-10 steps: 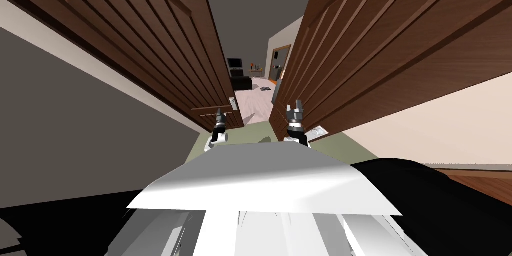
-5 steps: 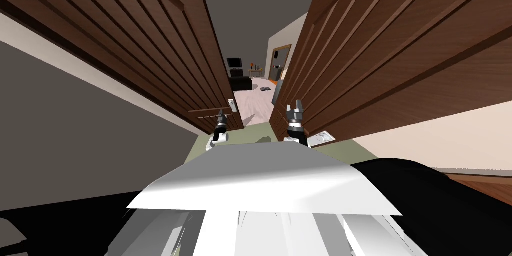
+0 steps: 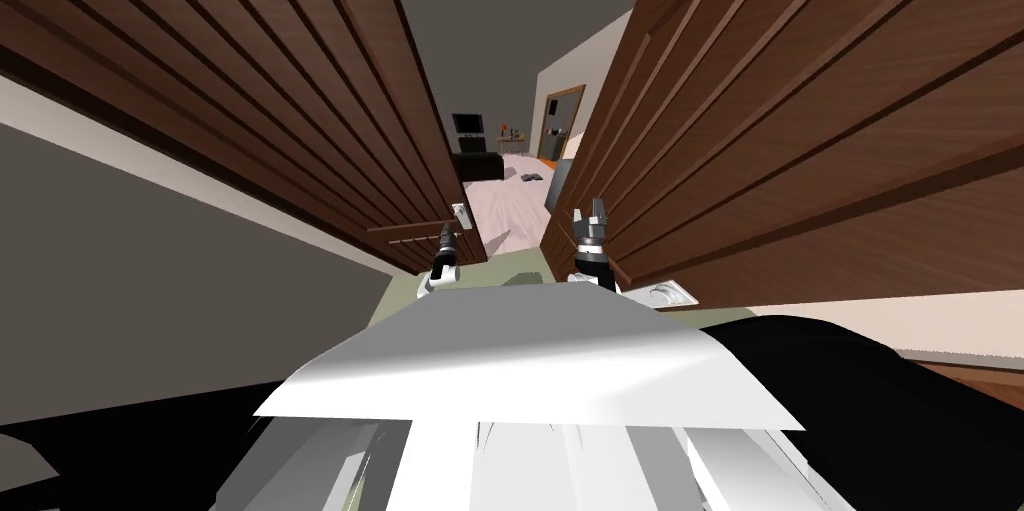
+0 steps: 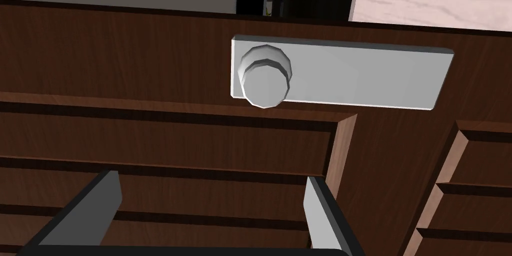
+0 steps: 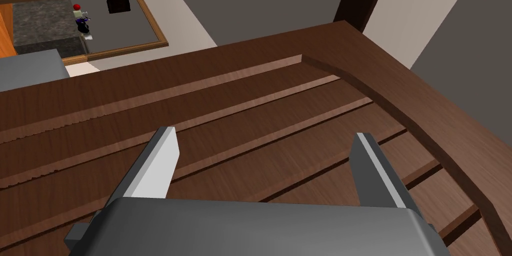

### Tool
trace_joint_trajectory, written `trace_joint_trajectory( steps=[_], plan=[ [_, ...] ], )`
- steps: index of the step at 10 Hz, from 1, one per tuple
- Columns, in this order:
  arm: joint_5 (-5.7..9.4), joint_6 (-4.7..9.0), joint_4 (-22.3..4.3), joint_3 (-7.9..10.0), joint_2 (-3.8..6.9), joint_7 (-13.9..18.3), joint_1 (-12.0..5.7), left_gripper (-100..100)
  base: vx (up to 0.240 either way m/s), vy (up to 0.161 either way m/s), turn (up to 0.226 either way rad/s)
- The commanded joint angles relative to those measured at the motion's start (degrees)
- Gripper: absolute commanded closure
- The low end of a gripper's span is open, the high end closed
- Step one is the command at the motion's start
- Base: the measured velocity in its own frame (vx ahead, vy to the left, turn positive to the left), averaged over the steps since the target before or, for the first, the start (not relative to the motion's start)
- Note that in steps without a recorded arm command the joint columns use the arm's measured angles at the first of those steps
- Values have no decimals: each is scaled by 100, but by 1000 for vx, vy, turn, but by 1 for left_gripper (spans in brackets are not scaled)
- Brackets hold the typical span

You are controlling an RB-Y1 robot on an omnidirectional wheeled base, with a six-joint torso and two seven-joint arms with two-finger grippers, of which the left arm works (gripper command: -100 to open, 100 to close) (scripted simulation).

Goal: Pull the door open

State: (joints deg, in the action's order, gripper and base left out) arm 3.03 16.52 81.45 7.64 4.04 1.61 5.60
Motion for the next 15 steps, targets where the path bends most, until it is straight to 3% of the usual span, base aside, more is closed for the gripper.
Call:
trace_joint_trajectory(
  steps=[1, 4, 5, 6, 8, 9, 11, 12, 13, 15],
  plan=[
    [-18, -27, -167, 18, -46, -28, -68, -100, 156, 9, -1],
    [-34, -72, -398, 42, -93, -54, -159, -100, 142, 6, -5],
    [-37, -114, -265, 29, -102, -58, -103, -100, 48, 0, 1],
    [29, -89, -374, 128, 66, 32, -124, -100, 101, -20, -146],
    [128, -44, -528, 276, 299, 167, -153, -100, 182, -39, -162],
    [154, -32, -568, 314, 358, 202, -161, -100, 181, -7, -92],
    [253, 13, -722, 461, 583, 336, -189, -100, 179, -1, -130],
    [220, 0, -665, 410, 510, 290, -164, -100, 83, 5, -29],
    [220, 0, -665, 410, 510, 290, -164, 100, -9, 1, 30],
    [220, 0, -665, 410, 510, 290, -164, 100, -26, 0, -5]
  ],
)
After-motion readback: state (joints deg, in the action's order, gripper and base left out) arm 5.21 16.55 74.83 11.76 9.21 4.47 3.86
